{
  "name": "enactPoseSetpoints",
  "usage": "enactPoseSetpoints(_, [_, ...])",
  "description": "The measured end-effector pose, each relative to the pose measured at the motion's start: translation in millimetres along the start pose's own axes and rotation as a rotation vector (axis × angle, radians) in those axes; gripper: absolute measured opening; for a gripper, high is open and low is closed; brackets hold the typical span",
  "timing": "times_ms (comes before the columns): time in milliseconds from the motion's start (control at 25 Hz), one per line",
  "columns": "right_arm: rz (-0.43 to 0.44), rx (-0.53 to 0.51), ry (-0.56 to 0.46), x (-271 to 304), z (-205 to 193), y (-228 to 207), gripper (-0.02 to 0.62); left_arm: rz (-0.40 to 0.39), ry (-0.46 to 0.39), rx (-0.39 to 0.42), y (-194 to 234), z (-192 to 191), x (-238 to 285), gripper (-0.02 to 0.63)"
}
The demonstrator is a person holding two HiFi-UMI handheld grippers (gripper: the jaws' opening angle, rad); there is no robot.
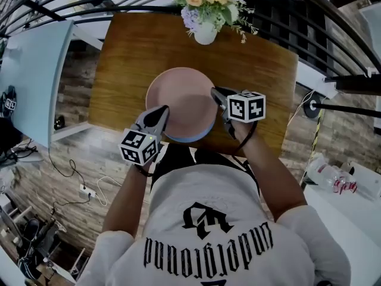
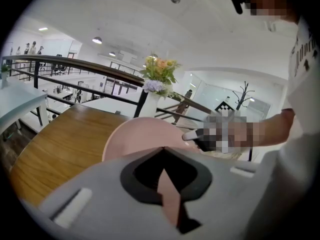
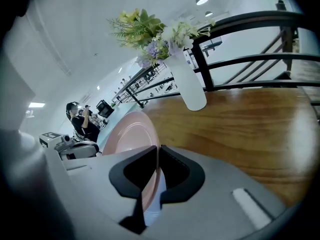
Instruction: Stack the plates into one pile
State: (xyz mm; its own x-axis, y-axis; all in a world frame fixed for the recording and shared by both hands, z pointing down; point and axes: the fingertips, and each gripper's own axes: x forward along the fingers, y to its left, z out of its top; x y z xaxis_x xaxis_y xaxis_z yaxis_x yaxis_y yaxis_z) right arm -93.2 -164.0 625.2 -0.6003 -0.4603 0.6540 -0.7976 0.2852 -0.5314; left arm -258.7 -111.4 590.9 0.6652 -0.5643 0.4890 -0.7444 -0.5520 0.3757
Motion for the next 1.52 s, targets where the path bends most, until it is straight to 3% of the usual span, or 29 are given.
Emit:
enactPoseSetpoints(800, [-0.008,0.019,0.027,-37.1,-45.9,-15.1,0.024,0.048,-0.025,-0.005,-34.2,-19.1,-25.3,0.046])
enactPoseSetpoints(1520, [-0.065,0.034,0.118,4.6,-68.1,-26.8,0.037,0.034,0.020,-0.055,0.2,-35.7,-20.3,0.046])
